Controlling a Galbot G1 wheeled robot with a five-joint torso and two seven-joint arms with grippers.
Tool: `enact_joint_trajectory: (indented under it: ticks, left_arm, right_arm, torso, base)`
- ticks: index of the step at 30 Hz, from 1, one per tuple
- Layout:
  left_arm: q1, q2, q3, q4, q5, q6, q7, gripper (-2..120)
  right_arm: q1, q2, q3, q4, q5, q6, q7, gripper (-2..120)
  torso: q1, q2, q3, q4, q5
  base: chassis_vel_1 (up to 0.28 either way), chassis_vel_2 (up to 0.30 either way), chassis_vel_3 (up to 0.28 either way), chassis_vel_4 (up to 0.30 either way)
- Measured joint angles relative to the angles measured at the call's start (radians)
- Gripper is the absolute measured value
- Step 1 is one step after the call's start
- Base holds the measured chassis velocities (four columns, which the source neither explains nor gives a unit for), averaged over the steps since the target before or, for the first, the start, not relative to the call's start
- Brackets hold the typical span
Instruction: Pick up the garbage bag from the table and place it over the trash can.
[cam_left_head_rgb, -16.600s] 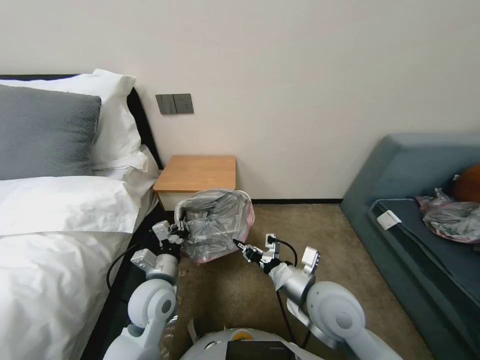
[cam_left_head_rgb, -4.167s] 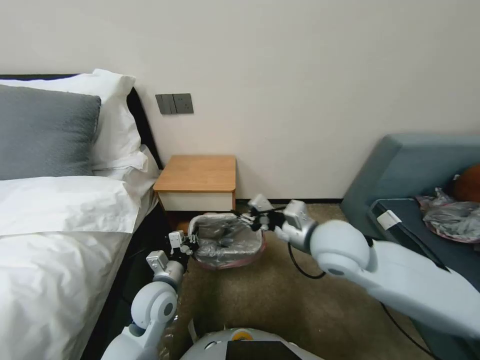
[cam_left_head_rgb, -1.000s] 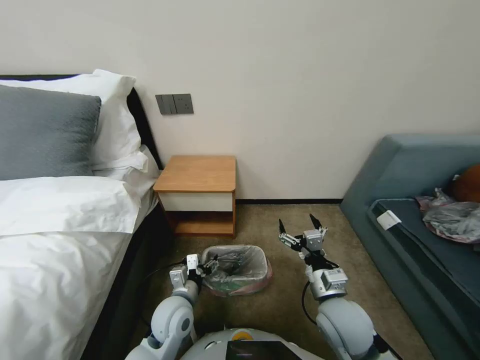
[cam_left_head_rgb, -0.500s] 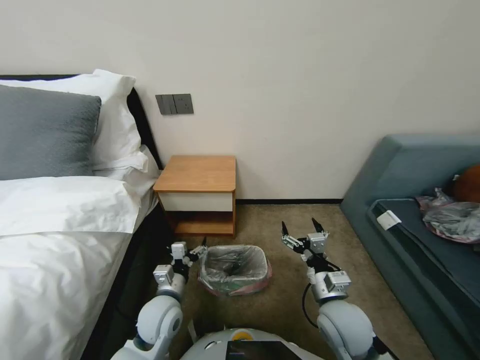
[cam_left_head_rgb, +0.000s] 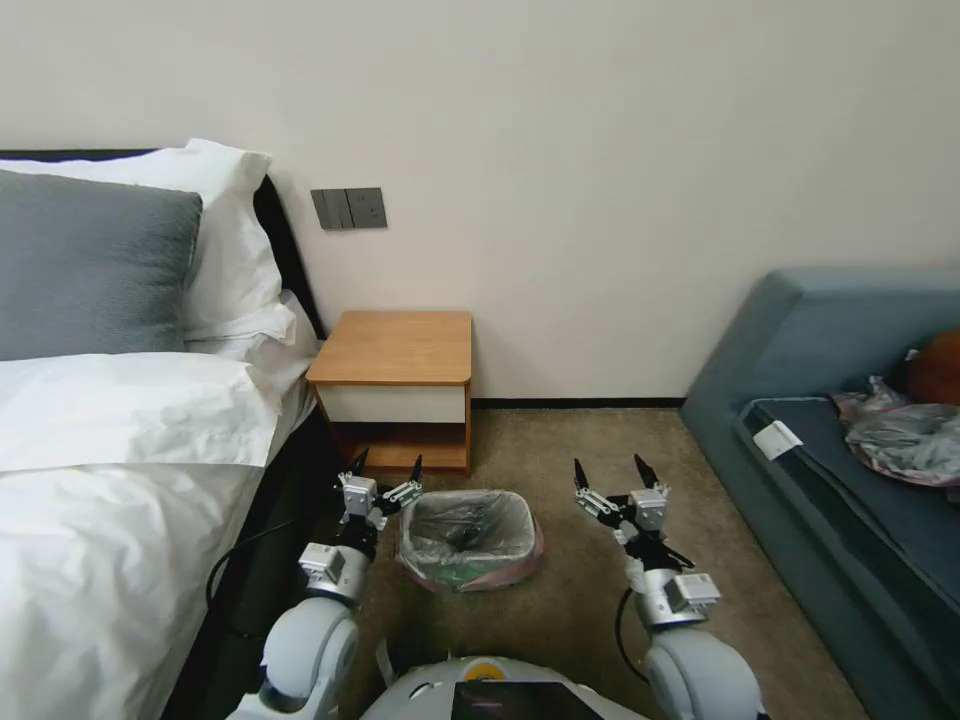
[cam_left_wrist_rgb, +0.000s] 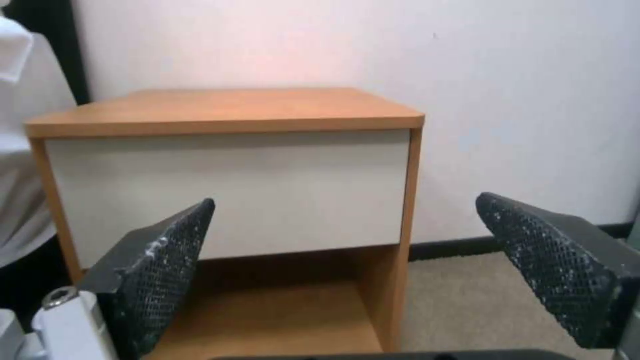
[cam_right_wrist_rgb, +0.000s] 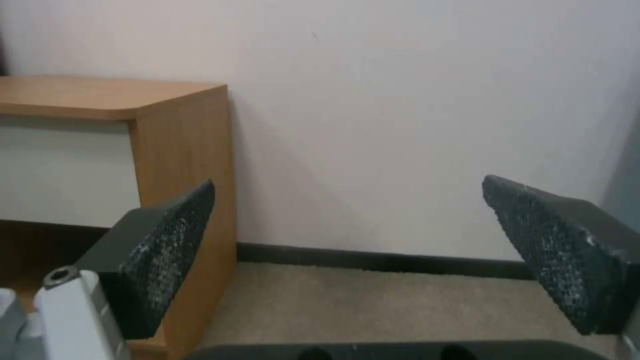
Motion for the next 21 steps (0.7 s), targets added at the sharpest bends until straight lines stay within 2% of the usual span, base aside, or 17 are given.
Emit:
enact_joint_trajectory:
  ticks: [3,7,11,14,16,21]
  left_arm:
    - [0.029,-0.01,-0.028,-0.023,0.0,0.009,0.005,100]
    - [0.048,-0.015,-0.07,-0.07,-0.018,0.06,-0.004,100]
    - [0.039,-0.007,-0.142,-0.132,-0.066,0.17,-0.011,100]
    - [0.038,-0.005,-0.156,-0.136,-0.07,0.188,-0.011,100]
    - [0.044,-0.011,-0.174,-0.137,-0.07,0.218,-0.025,100]
    - [0.046,-0.014,-0.174,-0.141,-0.07,0.225,-0.029,100]
  right_arm:
    - [-0.022,0.024,0.031,0.017,0.001,-0.001,-0.026,100]
    - [-0.042,0.039,0.067,0.041,0.016,-0.012,-0.036,100]
    - [-0.033,0.054,0.083,0.076,0.078,-0.068,-0.029,100]
    - [-0.028,0.051,0.082,0.075,0.085,-0.077,-0.03,100]
    - [-0.007,0.021,0.07,0.056,0.109,-0.095,-0.006,100]
    - [-0.003,0.015,0.063,0.056,0.115,-0.105,0.012,100]
  torso:
    - [0.0,0.0,0.0,0.0,-0.0001]
    - [0.0,0.0,0.0,0.0,-0.0001]
    - [0.0,0.0,0.0,-0.0001,-0.0001]
    - [0.0,0.0,0.0,-0.0001,0.0]
    - [0.0,0.0,0.0,0.0,-0.0001]
    - [0.0,0.0,0.0,-0.0001,-0.0001]
  base:
    - [0.0,0.0,0.0,0.0]
    - [0.0,0.0,0.0,0.0]
    - [0.0,0.0,0.0,0.0]
    - [0.0,0.0,0.0,0.0]
    - [0.0,0.0,0.0,0.0]
    - [0.0,0.0,0.0,0.0]
